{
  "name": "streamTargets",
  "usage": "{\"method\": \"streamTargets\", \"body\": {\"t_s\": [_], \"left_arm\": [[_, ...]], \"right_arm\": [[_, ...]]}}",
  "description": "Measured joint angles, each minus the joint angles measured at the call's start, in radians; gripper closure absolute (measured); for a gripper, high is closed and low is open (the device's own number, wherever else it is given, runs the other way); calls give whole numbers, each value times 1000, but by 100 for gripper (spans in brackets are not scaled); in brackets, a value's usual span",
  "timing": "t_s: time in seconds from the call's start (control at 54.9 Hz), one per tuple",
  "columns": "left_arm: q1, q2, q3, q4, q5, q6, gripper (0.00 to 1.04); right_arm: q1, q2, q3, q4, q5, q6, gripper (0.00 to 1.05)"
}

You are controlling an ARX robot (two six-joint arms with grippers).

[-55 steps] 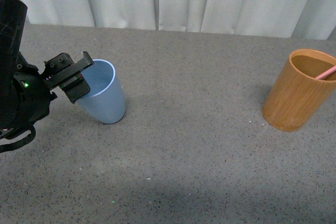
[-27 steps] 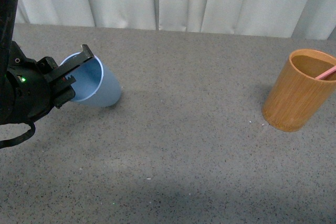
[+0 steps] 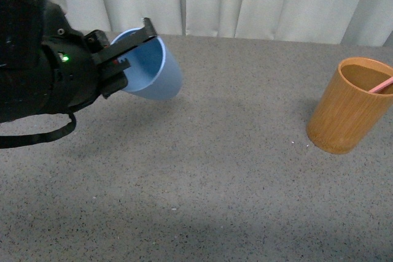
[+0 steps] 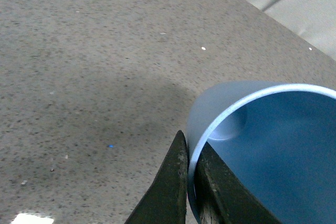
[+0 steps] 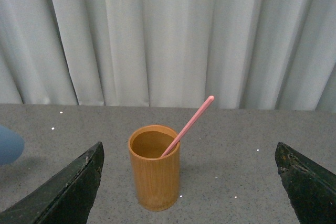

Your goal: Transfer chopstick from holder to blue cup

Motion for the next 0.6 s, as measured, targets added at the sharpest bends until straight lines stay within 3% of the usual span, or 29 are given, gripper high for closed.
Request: {"method": "streamTargets", "body": {"t_s": [0.328, 0.601], "left_arm": [[-138, 104, 38, -38, 6, 31, 101], [-150, 112, 38, -50, 7, 48, 101]], "right_arm": [[0, 0, 0, 0, 0, 0, 10], [0, 0, 0, 0, 0, 0, 10]]}}
